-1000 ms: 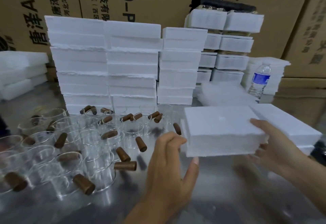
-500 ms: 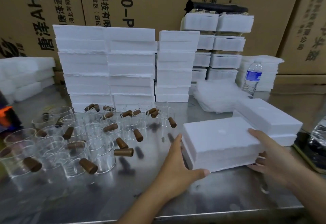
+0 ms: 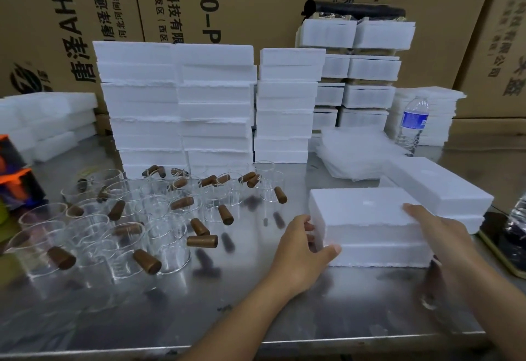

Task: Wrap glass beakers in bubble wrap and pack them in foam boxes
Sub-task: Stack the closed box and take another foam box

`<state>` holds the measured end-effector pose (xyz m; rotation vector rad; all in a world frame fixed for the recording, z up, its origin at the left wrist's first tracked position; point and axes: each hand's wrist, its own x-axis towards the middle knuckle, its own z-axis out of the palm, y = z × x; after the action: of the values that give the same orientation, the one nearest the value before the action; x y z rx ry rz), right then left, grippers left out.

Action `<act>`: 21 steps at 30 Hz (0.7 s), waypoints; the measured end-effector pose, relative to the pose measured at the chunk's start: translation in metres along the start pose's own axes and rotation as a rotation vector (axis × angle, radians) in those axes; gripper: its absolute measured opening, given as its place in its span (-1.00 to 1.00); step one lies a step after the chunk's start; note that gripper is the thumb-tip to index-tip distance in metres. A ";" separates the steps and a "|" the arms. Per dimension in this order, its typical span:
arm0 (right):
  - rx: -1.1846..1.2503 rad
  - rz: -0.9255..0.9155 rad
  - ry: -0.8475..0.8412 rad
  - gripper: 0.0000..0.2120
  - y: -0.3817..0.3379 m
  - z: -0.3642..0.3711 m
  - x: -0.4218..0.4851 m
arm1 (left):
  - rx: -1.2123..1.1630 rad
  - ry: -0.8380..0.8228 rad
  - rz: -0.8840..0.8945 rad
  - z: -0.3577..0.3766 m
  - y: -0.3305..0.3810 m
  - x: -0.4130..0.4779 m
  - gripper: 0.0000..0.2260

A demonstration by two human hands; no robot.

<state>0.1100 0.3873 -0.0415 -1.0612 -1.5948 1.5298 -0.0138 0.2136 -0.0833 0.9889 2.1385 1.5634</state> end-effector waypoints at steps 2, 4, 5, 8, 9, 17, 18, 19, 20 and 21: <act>-0.006 0.006 0.024 -0.64 0.001 -0.001 0.002 | 0.008 0.019 -0.005 0.005 0.000 0.000 -0.40; -0.036 -0.006 0.044 -0.58 0.002 -0.002 0.005 | 0.049 0.046 0.005 0.010 -0.001 -0.001 -0.46; -0.053 -0.017 0.054 -0.57 0.002 -0.002 0.005 | 0.076 0.069 0.015 0.012 -0.002 -0.001 -0.51; -0.073 -0.054 0.054 -0.67 -0.001 -0.004 0.004 | 0.156 0.153 0.065 0.016 -0.003 -0.002 -0.76; -0.083 -0.067 0.053 -0.69 -0.002 -0.004 0.003 | 0.161 0.170 0.072 0.016 -0.004 -0.002 -0.80; -0.178 -0.259 0.084 -0.75 -0.003 0.002 -0.005 | -0.045 0.122 0.024 0.014 -0.002 -0.005 -0.65; -0.190 -0.300 0.104 -0.74 -0.004 0.003 -0.006 | -0.076 0.087 0.003 0.013 0.000 -0.005 -0.62; -0.200 -0.345 0.125 -0.73 -0.006 0.003 -0.007 | -0.109 0.046 -0.016 0.012 0.002 -0.006 -0.59; -0.206 -0.392 0.146 -0.74 -0.008 0.003 -0.010 | -0.141 0.005 -0.030 0.011 0.003 -0.006 -0.55; -0.207 -0.437 0.165 -0.76 -0.012 0.003 -0.012 | -0.159 -0.034 -0.037 0.010 0.003 -0.007 -0.53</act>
<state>0.1113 0.3748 -0.0294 -0.8472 -1.7527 0.9819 -0.0015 0.2165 -0.0850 0.9123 1.9634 1.6578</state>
